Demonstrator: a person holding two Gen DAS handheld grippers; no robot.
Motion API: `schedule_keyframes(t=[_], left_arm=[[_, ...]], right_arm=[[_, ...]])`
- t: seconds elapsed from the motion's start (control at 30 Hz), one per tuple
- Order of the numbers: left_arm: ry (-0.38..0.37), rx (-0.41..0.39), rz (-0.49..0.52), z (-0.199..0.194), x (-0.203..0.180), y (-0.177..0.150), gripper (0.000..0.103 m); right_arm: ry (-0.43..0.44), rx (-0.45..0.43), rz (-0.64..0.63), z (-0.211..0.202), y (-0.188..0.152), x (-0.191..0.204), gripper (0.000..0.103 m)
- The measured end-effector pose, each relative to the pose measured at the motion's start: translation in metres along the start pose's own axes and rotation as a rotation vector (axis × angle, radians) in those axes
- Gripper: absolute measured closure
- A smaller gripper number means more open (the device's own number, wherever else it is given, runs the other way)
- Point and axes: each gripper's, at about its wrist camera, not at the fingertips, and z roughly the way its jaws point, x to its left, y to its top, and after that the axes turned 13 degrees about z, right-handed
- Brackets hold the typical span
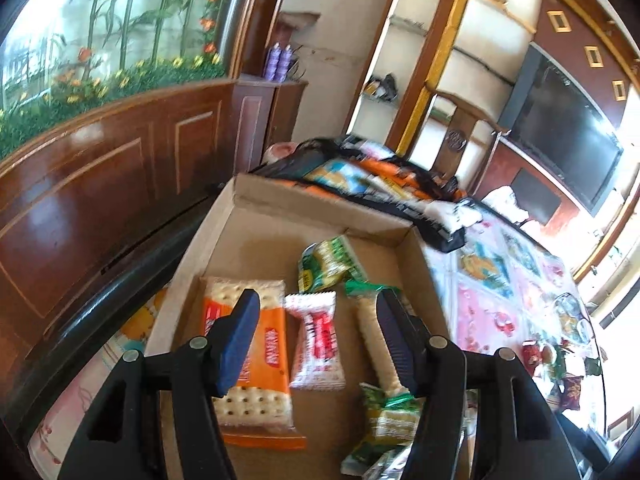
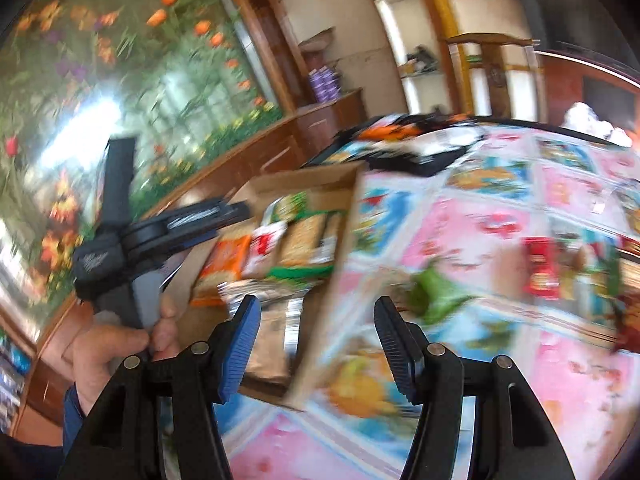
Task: Organize snacks
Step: 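Open both grippers to drop the cracker pack and foil bag into the box, then grasp the green wrapped snack with the left gripper while the right grasps the dark red wrapper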
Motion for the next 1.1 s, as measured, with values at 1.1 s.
schedule_keyframes(t=[1.1], left_arm=[[-0.103,0.293,0.511,0.059,-0.214,-0.040,0.059]], right_arm=[[-0.202,-0.303,0.514,-0.160,0.031,-0.203,0.052]])
